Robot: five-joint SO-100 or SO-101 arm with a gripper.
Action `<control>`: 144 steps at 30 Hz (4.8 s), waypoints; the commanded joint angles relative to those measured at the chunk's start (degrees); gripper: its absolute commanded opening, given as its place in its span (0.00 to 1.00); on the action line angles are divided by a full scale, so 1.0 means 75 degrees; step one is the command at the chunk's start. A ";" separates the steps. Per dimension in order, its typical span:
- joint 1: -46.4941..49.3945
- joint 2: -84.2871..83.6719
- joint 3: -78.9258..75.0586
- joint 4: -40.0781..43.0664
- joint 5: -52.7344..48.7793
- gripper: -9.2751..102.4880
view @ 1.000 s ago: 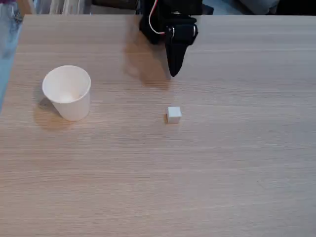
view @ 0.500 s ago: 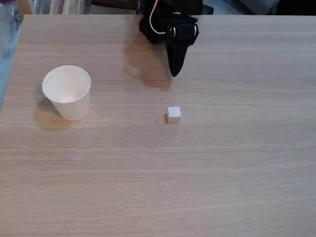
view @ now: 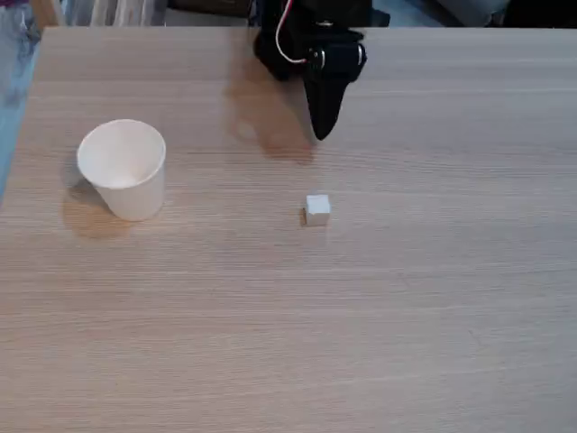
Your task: Grasp a block and put it in the bin.
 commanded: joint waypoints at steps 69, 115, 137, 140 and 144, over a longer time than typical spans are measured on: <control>-0.0492 -0.6586 -0.3105 -0.3012 0.1137 0.33; 0.0176 -1.0840 -0.5918 -0.2461 0.1348 0.33; 0.0457 -1.1402 -0.5930 -0.2613 0.1395 0.29; 0.0375 -1.1402 -0.5859 -0.2578 0.1395 0.25; 0.0328 -1.1402 -0.5777 -0.2543 0.1430 0.25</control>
